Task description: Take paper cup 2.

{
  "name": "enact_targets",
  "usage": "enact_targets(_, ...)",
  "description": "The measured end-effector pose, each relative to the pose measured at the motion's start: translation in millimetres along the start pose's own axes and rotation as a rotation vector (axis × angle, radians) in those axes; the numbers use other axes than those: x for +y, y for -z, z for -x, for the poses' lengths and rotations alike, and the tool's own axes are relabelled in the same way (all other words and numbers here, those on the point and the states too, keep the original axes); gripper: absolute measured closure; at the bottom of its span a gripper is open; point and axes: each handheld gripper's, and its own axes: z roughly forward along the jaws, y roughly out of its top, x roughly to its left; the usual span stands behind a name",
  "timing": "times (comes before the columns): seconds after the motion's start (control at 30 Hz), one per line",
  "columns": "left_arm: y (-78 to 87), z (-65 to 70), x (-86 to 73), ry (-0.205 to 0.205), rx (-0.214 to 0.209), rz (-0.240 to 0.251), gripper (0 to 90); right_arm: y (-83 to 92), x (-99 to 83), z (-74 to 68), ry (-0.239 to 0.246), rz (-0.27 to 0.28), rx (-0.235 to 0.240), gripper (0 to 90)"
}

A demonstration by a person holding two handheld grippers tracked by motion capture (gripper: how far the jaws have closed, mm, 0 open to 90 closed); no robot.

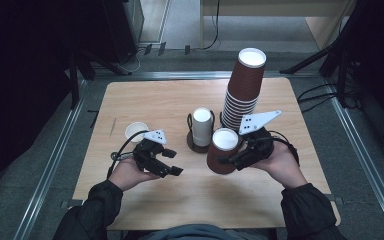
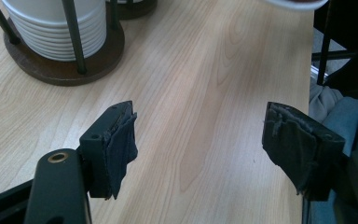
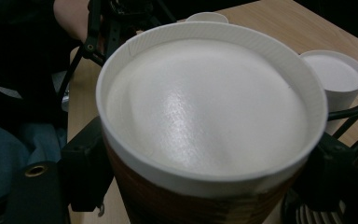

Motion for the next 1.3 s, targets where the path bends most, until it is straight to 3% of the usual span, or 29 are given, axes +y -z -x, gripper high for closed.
enact_targets(0.23, -1.8, 1.5, 0.9, -0.008, -0.01, -0.005, 24.1, -18.9, -13.8, 4.6, -0.027, 0.002, 0.019, 19.8)
enact_targets(0.37, -3.3, 3.2, 2.4, -0.005, 0.001, -0.011, 16.7, -26.4, -17.9, 5.2, -0.028, 0.0, 0.028, 19.8)
enact_targets(0.77, -12.6, 5.2, 4.4, -0.024, -0.073, -0.011, 11.3, -48.4, -27.6, 5.1, -0.05, 0.007, 0.061, 19.8)
enact_targets(1.07, -20.4, 6.5, 7.4, -0.034, -0.097, -0.019, 8.2, -58.7, -31.4, 5.0, -0.082, 0.071, 0.086, 19.8)
enact_targets(1.3, -27.8, 4.2, 10.7, -0.052, -0.139, -0.014, 4.6, -64.8, -32.8, 3.0, -0.099, 0.125, 0.113, 19.9)
